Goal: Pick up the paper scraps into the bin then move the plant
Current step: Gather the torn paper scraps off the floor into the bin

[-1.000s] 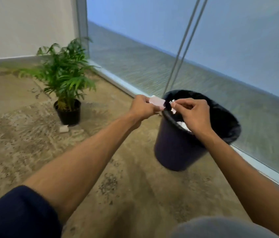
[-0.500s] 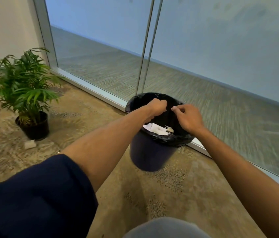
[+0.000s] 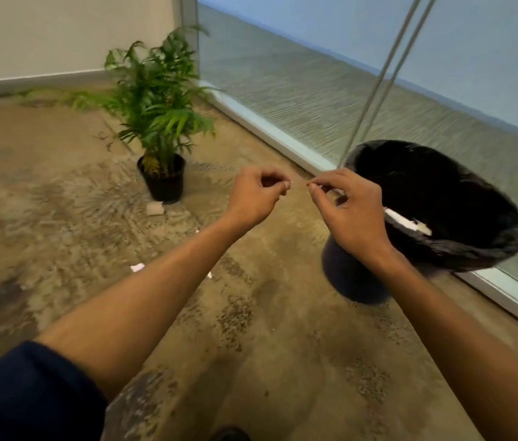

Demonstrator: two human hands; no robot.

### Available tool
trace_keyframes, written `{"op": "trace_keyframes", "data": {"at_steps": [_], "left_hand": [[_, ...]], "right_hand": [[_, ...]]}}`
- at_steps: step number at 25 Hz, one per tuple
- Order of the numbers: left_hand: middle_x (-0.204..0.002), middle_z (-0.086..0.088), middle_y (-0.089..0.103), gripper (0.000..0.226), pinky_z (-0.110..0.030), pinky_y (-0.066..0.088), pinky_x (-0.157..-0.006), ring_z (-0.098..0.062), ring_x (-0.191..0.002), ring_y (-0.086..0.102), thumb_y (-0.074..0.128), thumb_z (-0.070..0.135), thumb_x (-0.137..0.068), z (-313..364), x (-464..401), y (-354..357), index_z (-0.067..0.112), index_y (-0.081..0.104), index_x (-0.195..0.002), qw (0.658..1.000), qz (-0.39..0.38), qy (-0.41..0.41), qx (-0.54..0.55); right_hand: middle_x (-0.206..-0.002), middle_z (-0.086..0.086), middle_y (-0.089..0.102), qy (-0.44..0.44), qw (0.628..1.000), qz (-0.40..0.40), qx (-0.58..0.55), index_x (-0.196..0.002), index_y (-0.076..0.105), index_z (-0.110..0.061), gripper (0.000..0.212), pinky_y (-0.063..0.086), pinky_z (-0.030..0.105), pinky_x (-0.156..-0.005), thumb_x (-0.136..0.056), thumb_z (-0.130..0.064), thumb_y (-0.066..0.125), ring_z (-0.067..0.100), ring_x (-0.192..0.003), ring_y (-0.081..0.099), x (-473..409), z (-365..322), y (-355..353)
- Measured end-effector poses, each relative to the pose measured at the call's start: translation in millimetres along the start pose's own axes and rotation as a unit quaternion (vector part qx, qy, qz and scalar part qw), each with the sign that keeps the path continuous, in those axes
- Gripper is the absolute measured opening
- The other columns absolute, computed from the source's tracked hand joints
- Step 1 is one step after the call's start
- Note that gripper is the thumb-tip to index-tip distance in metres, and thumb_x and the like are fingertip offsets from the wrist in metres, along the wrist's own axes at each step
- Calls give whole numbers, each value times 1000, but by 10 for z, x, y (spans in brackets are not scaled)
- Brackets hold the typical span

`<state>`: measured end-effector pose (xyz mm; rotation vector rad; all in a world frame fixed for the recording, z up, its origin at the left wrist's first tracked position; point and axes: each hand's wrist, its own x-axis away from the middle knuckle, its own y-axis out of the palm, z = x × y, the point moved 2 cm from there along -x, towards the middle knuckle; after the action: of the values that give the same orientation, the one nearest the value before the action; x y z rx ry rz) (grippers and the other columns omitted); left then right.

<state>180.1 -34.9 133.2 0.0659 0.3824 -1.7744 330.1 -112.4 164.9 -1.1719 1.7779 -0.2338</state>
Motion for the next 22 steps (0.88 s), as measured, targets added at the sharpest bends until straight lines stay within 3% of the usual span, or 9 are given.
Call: {"op": "trace_keyframes", "data": {"at_steps": [2, 7, 10, 12, 15, 18, 20, 22], "left_hand": [[-72, -1, 69, 7, -17, 52, -63, -6, -65, 64, 69, 4, -84, -279, 164, -374, 9, 74, -85, 999, 25, -29, -9], [-85, 10, 71, 14, -6, 46, -63, 9, -69, 63, 68, 12, -86, -1317, 1070, -1473, 20, 73, -96, 977, 60, -163, -123], [-99, -2, 73, 16, -18, 47, -80, -4, -85, 65, 67, 11, -88, -1849, 1484, -1845, 11, 73, -103, 943, 94, -249, -199], [-102, -2, 73, 15, -22, 48, -82, -8, -87, 64, 68, 10, -87, -2058, 1607, -1903, 13, 74, -101, 931, 94, -272, -224], [-99, 2, 72, 12, -14, 44, -74, 1, -78, 58, 70, 11, -84, -2214, 1623, -1913, 18, 73, -93, 921, 58, -273, -271], [-100, -1, 71, 12, -18, 47, -74, -8, -83, 61, 70, 10, -84, -2247, 1561, -1918, 15, 72, -95, 909, 12, -279, -310], [-101, -3, 71, 13, -22, 50, -78, -12, -85, 63, 69, 9, -85, -2240, 1509, -1954, 14, 71, -97, 912, -8, -272, -307], [-106, -3, 70, 15, -25, 49, -85, -12, -90, 62, 65, 8, -88, -2243, 1492, -2000, 14, 70, -101, 917, -32, -264, -298]], "right_hand": [[-89, -6, 70, 1, 999, -39, -13, -94, 76, -19, 11, 46, 17, -60, -89, -22, 67, 4, -79, 63, 77, -77, 376], [-98, -10, 72, 42, 974, -222, -33, -107, 74, -20, 20, 42, 6, -71, -91, -25, 64, -4, -82, 60, 455, -115, 1514], [-100, -2, 74, 93, 949, -300, -17, -113, 72, -14, 23, 47, 7, -72, -93, -15, 62, -3, -79, 60, 746, 20, 2127], [-104, 1, 73, 119, 933, -340, 7, -116, 69, -11, 24, 49, 9, -71, -94, -12, 61, 2, -82, 62, 938, 154, 2390], [-98, -7, 71, 141, 919, -366, 41, -117, 68, -16, 24, 43, 5, -61, -93, -13, 62, -2, -77, 61, 1119, 292, 2609], [-103, -5, 71, 144, 924, -348, 71, -115, 69, -16, 23, 34, 0, -51, -93, -14, 63, -15, -67, 46, 1181, 355, 2692], [-104, -3, 72, 153, 928, -333, 65, -108, 71, -16, 17, 37, 1, -56, -93, -14, 63, -14, -69, 48, 1157, 361, 2734], [-104, -4, 71, 171, 933, -316, 28, -104, 71, -18, 14, 45, 9, -72, -93, -15, 62, -5, -79, 56, 1107, 345, 2767]]}}
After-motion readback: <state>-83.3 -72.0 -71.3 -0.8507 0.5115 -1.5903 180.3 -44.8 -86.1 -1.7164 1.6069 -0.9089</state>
